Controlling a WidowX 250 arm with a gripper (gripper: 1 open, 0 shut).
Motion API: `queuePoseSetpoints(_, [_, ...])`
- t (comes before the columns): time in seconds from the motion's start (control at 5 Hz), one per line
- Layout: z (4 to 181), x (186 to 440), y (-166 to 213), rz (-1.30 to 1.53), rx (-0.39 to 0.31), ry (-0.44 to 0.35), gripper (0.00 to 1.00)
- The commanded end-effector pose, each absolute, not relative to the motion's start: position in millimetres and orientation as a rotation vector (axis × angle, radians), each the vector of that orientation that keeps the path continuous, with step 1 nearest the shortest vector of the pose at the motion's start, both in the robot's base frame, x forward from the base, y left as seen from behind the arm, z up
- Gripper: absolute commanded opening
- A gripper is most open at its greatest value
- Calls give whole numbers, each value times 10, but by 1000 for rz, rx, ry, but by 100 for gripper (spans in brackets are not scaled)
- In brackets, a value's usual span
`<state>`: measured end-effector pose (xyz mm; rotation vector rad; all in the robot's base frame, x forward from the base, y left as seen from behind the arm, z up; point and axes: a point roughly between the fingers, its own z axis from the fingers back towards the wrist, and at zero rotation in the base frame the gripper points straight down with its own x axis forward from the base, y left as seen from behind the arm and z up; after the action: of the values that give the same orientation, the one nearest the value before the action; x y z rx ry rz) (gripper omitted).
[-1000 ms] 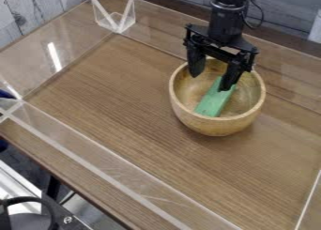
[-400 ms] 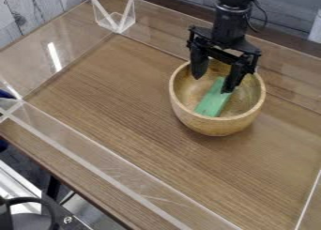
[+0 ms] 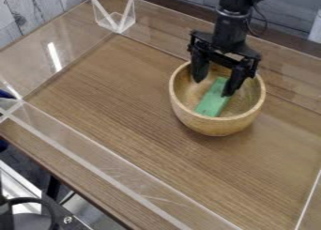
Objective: Remove the green block from inside the brown bowl and put it on the table
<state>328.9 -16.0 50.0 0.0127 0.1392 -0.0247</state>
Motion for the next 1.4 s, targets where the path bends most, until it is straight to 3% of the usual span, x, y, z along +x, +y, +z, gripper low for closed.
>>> queuePoseSetpoints(0.0, [620, 3394, -180, -25, 26, 78, 100])
queuePoseSetpoints(0.2, [574, 3401, -173, -16, 40, 77, 0])
queuePoseSetpoints(1.2, [871, 3362, -165, -28, 59, 49, 0])
